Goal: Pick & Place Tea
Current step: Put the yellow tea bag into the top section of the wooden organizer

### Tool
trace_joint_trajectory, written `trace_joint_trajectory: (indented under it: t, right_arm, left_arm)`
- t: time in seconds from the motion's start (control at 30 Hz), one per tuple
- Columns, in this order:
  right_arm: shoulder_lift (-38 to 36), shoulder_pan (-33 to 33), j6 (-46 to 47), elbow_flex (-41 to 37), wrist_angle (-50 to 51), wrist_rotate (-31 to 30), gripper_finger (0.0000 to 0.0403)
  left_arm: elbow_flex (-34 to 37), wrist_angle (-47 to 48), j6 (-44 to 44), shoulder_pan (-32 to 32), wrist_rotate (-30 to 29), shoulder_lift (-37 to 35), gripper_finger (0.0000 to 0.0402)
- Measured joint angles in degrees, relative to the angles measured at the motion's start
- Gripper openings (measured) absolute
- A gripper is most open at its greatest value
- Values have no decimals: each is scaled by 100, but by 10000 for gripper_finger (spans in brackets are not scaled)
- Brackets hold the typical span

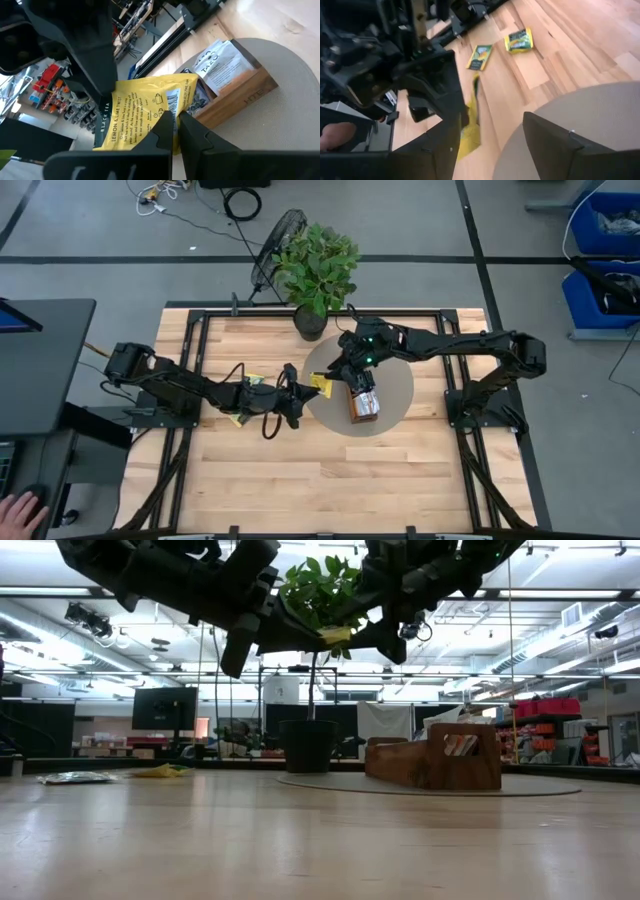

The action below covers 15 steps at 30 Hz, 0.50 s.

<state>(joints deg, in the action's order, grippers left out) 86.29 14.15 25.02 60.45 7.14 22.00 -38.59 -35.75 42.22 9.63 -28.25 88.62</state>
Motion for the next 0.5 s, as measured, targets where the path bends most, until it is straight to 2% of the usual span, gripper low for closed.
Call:
trace_joint_trajectory:
  t: [0.1, 0.2, 0.5]
  right_arm:
    - [80, 0, -2, 0, 20, 27, 206]
    - [196, 0, -2, 0, -53, 96, 174]
    - [253, -2, -7, -2, -118, 214, 12]
  left_arm:
    - [0, 2, -18, 2, 6, 0, 12]
    - [0, 5, -80, 2, 50, 0, 18]
    - [0, 99, -484, -11, 128, 0, 23]
